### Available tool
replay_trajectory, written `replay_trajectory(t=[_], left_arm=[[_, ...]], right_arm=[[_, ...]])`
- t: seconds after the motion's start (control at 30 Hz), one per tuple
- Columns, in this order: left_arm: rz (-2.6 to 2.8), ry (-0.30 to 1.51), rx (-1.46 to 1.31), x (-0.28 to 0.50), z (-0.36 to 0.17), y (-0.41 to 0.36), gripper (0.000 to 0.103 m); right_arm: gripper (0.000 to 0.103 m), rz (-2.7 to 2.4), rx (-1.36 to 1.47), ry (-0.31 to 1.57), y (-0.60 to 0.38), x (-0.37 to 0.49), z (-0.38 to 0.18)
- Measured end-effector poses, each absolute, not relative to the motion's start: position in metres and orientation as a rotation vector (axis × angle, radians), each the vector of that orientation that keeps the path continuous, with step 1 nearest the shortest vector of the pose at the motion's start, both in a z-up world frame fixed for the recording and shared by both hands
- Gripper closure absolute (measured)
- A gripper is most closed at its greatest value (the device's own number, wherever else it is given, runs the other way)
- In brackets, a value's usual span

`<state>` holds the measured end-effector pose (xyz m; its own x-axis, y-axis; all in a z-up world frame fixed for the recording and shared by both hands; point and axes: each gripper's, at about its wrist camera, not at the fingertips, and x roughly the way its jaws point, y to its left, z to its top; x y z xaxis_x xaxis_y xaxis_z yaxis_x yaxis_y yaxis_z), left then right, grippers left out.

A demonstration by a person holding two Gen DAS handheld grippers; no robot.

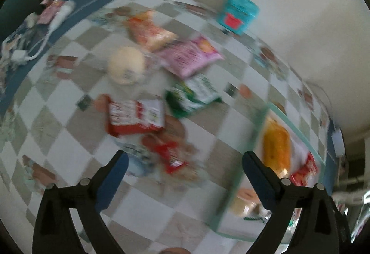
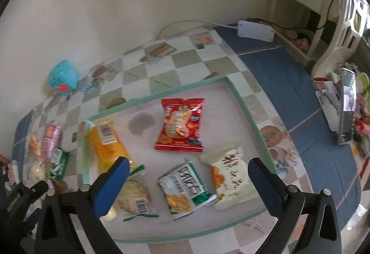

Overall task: Organize snacks
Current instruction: 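Move both grippers back over the snack pile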

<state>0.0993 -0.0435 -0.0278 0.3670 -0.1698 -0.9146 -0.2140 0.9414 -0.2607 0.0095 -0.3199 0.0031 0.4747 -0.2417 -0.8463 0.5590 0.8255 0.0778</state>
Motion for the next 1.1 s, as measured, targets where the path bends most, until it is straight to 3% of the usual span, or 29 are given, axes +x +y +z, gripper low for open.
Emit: replay_trajectory(t=[0.7, 1.1], left_arm=[[0.029, 0.974, -0.371, 0.109, 0.012, 0.003, 0.003], [0.0, 0.99, -0.439, 0.123, 0.01, 0.028, 0.003]], right_arm=[[0.0, -0.305, 0.276, 0.829, -0.253, 0.027, 0.026], [0.0, -0.267, 0.244, 0.892, -0.227, 0.051, 0.01]])
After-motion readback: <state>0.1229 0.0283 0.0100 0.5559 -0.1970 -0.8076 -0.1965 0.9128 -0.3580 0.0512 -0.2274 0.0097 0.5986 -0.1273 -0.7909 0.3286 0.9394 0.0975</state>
